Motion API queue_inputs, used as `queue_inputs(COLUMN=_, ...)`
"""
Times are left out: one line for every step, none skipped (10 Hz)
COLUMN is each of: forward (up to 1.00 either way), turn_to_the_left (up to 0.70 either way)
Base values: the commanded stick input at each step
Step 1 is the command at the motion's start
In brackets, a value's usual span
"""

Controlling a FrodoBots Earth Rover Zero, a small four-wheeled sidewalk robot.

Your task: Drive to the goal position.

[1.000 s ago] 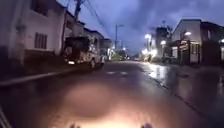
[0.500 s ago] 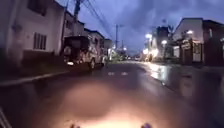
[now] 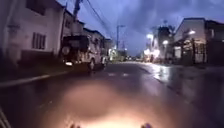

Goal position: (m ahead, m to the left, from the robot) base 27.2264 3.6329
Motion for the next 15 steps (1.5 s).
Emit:
queue_inputs(forward=0.50, turn_to_the_left=0.00)
queue_inputs(forward=0.50, turn_to_the_left=0.00)
queue_inputs(forward=0.50, turn_to_the_left=0.00)
queue_inputs(forward=0.50, turn_to_the_left=0.00)
queue_inputs(forward=0.50, turn_to_the_left=0.00)
queue_inputs(forward=0.50, turn_to_the_left=0.00)
queue_inputs(forward=0.50, turn_to_the_left=0.00)
queue_inputs(forward=0.50, turn_to_the_left=0.00)
queue_inputs(forward=0.50, turn_to_the_left=0.00)
queue_inputs(forward=0.50, turn_to_the_left=0.00)
queue_inputs(forward=0.50, turn_to_the_left=0.00)
queue_inputs(forward=0.50, turn_to_the_left=0.00)
queue_inputs(forward=0.50, turn_to_the_left=0.00)
queue_inputs(forward=0.50, turn_to_the_left=0.00)
queue_inputs(forward=0.50, turn_to_the_left=0.00)
